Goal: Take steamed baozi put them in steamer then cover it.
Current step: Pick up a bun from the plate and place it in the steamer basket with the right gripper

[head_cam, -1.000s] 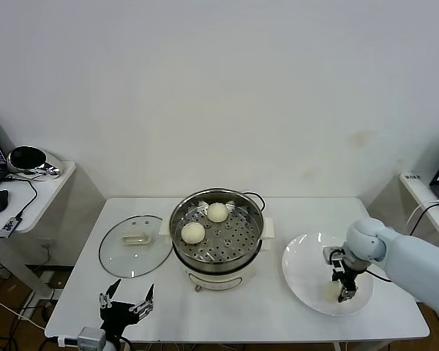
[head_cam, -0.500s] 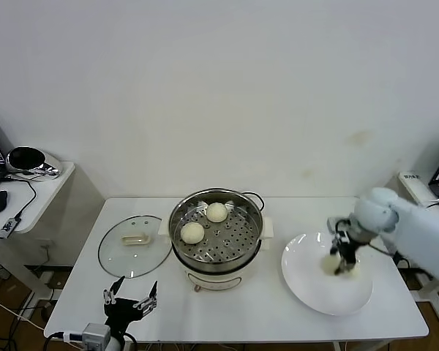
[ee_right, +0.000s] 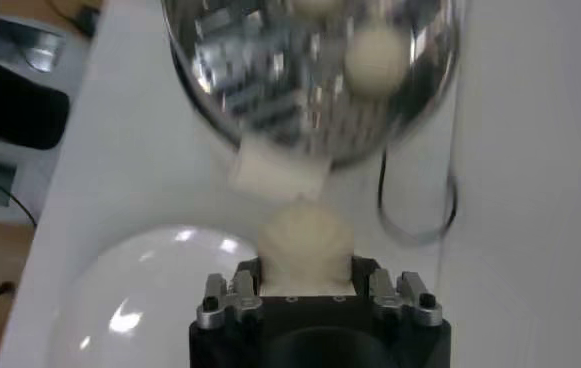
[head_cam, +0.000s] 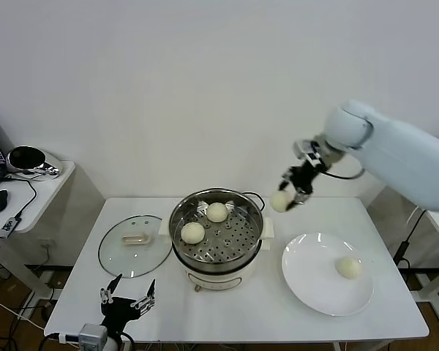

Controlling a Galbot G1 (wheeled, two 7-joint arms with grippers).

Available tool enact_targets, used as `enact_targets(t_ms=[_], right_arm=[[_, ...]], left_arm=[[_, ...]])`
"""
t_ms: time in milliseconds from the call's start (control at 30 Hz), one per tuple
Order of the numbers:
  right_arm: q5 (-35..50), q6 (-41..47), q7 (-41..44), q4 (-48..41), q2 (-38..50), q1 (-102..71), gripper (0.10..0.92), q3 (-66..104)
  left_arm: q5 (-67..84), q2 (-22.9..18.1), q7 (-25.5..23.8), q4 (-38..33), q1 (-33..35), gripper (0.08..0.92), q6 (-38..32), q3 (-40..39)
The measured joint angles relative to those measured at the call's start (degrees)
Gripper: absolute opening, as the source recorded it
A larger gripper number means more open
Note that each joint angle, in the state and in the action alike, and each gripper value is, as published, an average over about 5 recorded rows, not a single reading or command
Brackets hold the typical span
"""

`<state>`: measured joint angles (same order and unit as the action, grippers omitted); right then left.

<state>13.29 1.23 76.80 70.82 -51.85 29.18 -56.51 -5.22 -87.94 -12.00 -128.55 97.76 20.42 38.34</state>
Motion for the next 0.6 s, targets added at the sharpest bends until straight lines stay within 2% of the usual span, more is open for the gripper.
enact_targets(t_ms=[300,600], right_arm=[[-2.12,-25.3,0.98,-7.4,-10.8,1.98,0.567,-1.54],[-9.41,-38.27,1.48,-6.88,-16.58,1.37,0.568,-3.01]], left_arm=[[0.13,-0.93,0.19,-1.38,0.65,0.823,-0.48,0.22],[0.23,-1.84,0.19,-2.74,0.6,0.823,-0.46,0.37]])
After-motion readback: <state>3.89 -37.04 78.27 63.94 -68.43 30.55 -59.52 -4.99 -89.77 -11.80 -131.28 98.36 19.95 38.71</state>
